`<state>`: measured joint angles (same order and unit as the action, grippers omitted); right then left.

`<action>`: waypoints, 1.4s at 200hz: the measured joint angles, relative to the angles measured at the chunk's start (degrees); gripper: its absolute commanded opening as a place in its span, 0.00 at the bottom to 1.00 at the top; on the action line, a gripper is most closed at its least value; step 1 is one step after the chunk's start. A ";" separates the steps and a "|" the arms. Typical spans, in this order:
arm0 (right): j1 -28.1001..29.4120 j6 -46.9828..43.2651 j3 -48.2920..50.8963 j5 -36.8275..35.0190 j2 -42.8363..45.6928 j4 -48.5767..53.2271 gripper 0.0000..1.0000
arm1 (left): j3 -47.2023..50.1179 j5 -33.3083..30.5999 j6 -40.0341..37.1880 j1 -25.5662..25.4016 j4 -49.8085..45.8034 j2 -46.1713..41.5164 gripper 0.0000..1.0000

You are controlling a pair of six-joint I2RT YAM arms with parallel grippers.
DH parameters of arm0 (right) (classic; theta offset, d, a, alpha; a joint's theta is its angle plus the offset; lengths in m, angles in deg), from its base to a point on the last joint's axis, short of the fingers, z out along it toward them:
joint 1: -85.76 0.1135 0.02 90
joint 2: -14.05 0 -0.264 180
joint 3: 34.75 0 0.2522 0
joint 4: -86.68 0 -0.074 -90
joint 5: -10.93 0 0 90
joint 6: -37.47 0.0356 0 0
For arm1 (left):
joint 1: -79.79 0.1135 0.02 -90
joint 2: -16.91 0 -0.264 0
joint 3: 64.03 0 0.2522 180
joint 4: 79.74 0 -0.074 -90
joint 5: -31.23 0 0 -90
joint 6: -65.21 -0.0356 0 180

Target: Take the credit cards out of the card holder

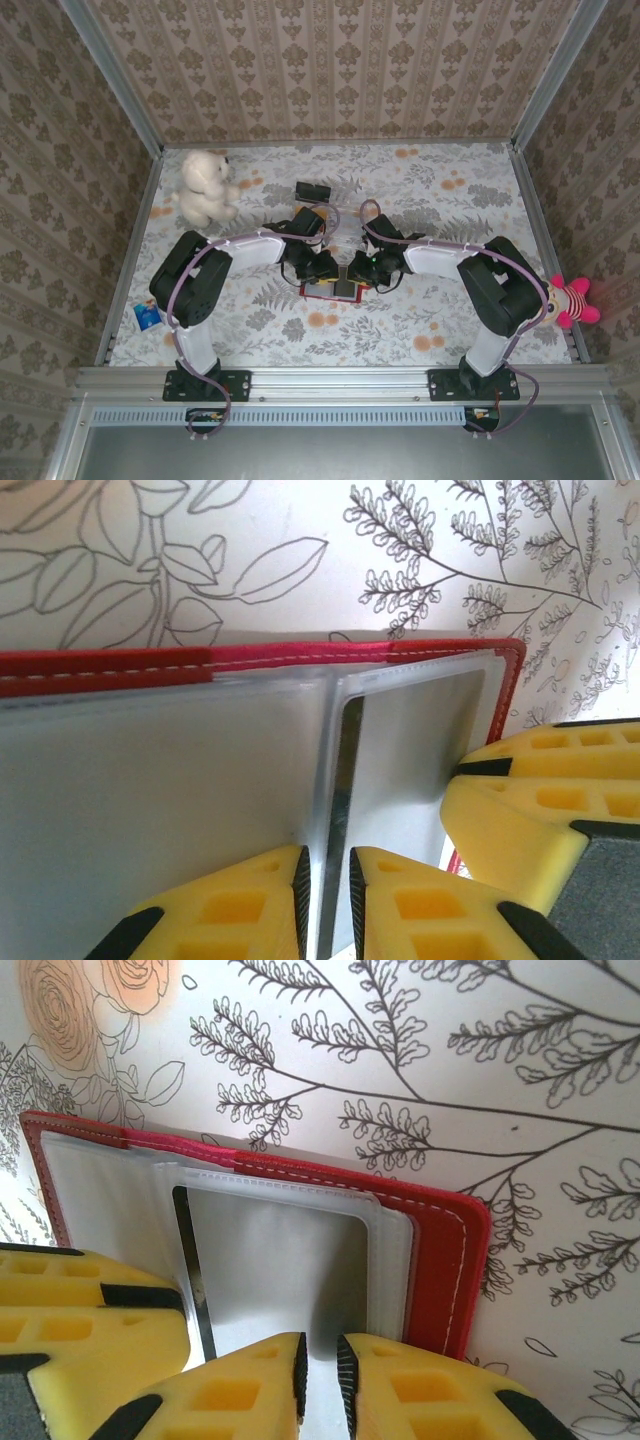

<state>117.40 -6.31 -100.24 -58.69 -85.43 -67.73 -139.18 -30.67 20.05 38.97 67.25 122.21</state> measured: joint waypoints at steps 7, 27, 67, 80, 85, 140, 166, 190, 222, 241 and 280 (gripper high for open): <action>0.00 0.00 0.00 0.09 -0.02 -0.09 0.21 | 0.02 0.20 0.09 0.00 0.24 0.17 0.21; -0.13 0.00 0.00 0.66 -0.26 -0.39 0.20 | 0.02 0.61 0.20 0.04 0.48 0.63 0.21; -0.31 0.00 -0.09 1.77 -0.83 -1.42 0.20 | 0.02 0.98 0.44 0.15 0.66 0.83 0.21; -0.31 -0.02 -0.09 1.95 -0.90 -1.46 0.20 | 0.13 1.29 0.59 0.37 0.83 0.83 0.20; -0.31 0.00 -0.11 1.99 -0.94 -1.49 0.20 | 0.24 1.44 0.59 0.44 0.87 0.85 0.20; -0.31 -0.04 -0.44 2.08 -1.27 -1.42 0.20 | 2.89 4.09 1.53 2.12 4.24 0.33 0.11; -0.31 -0.07 -0.63 2.19 -1.42 -1.36 0.20 | 5.05 6.56 2.84 3.06 7.65 -0.02 0.08; -0.31 -0.20 -0.63 2.16 -1.42 -1.31 0.20 | 5.55 7.69 3.21 3.54 8.63 -0.04 0.08; -0.31 -0.52 -0.76 2.16 -1.53 -1.20 0.20 | 6.80 8.13 3.17 4.24 9.75 -0.98 0.07; -0.17 -0.87 -1.11 2.16 -1.86 -1.20 0.20 | 8.13 8.28 3.17 4.83 10.80 -2.12 0.07; -0.20 -1.09 -1.22 2.10 -1.95 -1.09 0.20 | 9.53 8.37 3.08 6.12 11.15 -3.91 0.07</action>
<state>117.20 -7.40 -101.46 -56.59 -87.38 -68.82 -129.65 -22.30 23.13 45.09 78.40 118.29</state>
